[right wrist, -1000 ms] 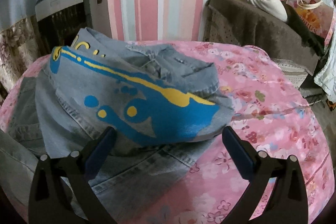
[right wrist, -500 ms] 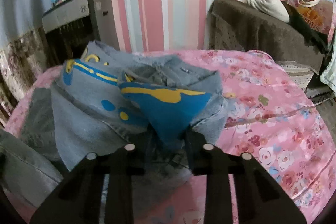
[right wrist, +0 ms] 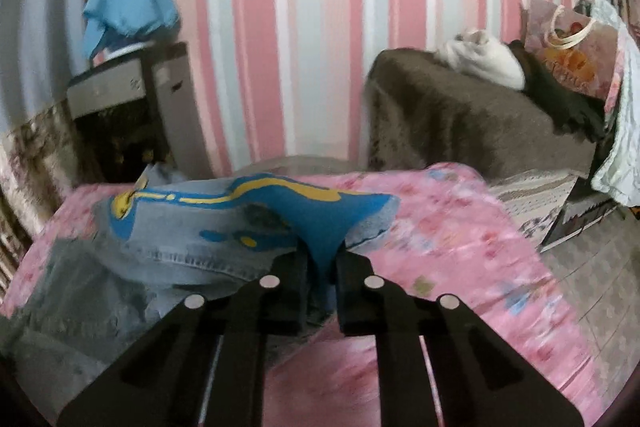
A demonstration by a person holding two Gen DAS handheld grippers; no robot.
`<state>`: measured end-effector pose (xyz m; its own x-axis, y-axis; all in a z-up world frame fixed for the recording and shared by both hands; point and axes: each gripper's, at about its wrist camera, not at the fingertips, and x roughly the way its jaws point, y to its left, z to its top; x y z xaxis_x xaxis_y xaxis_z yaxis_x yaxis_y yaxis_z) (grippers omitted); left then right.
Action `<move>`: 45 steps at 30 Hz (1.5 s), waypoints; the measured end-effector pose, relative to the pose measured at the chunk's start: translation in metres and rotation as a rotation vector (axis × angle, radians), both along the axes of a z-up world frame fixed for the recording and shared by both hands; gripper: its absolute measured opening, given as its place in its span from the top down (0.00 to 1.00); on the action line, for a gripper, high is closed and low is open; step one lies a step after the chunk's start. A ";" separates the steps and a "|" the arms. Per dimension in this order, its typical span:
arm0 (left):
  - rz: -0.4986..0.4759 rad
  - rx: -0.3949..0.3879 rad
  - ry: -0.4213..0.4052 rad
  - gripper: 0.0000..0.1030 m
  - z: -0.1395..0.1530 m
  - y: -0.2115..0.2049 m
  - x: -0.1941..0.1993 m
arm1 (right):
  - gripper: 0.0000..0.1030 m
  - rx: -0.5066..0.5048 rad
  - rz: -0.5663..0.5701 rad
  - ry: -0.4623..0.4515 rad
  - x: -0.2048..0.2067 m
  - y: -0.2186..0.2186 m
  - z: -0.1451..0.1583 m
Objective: Fold large clothes
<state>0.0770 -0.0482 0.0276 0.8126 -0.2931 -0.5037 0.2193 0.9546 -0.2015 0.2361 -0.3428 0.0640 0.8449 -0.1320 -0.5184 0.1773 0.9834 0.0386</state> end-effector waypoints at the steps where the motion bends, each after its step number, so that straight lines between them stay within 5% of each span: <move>1: -0.010 -0.021 -0.023 0.90 0.006 -0.015 -0.004 | 0.90 -0.017 -0.018 -0.009 0.001 -0.008 0.003; 7: -0.017 -0.136 -0.129 0.89 0.019 -0.100 -0.007 | 0.91 -0.131 -0.093 -0.047 0.003 -0.072 -0.001; 11: -0.130 -0.158 -0.096 0.85 0.013 -0.172 0.008 | 0.88 -0.122 -0.064 -0.029 0.017 -0.112 -0.016; 13: -0.155 -0.132 -0.110 0.84 0.015 -0.192 0.009 | 0.81 -0.096 -0.038 0.029 0.020 -0.121 -0.025; 14: -0.152 -0.116 -0.125 0.81 0.018 -0.202 0.006 | 0.65 -0.099 -0.040 0.063 0.016 -0.123 -0.030; 15: -0.141 -0.110 -0.127 0.55 0.021 -0.204 0.006 | 0.39 -0.119 -0.054 0.058 0.010 -0.122 -0.031; 16: -0.129 -0.108 -0.139 0.21 0.024 -0.204 0.004 | 0.27 -0.152 -0.078 0.018 -0.004 -0.120 -0.029; 17: -0.096 -0.096 -0.158 0.12 0.027 -0.200 0.002 | 0.15 -0.162 -0.096 -0.015 -0.015 -0.119 -0.027; 18: -0.063 -0.094 -0.168 0.08 0.030 -0.193 -0.002 | 0.15 -0.156 -0.112 -0.051 -0.030 -0.118 -0.024; 29: 0.033 0.054 -0.257 0.07 0.049 -0.096 0.033 | 0.15 0.037 -0.143 -0.075 -0.143 -0.077 -0.025; 35: 0.111 0.193 -0.264 0.06 0.033 -0.011 0.090 | 0.15 0.038 -0.119 -0.021 -0.153 -0.018 -0.048; 40: 0.200 0.360 -0.177 0.06 -0.007 0.059 0.130 | 0.15 0.104 -0.100 0.082 -0.135 0.011 -0.079; 45: 0.197 0.379 -0.052 0.06 -0.043 0.096 0.147 | 0.15 0.102 -0.097 0.132 -0.125 0.042 -0.096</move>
<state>0.2236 0.0475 -0.0152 0.8618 0.0678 -0.5026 0.0261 0.9838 0.1776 0.1115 -0.3004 -0.0324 0.7548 -0.1513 -0.6383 0.2817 0.9535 0.1071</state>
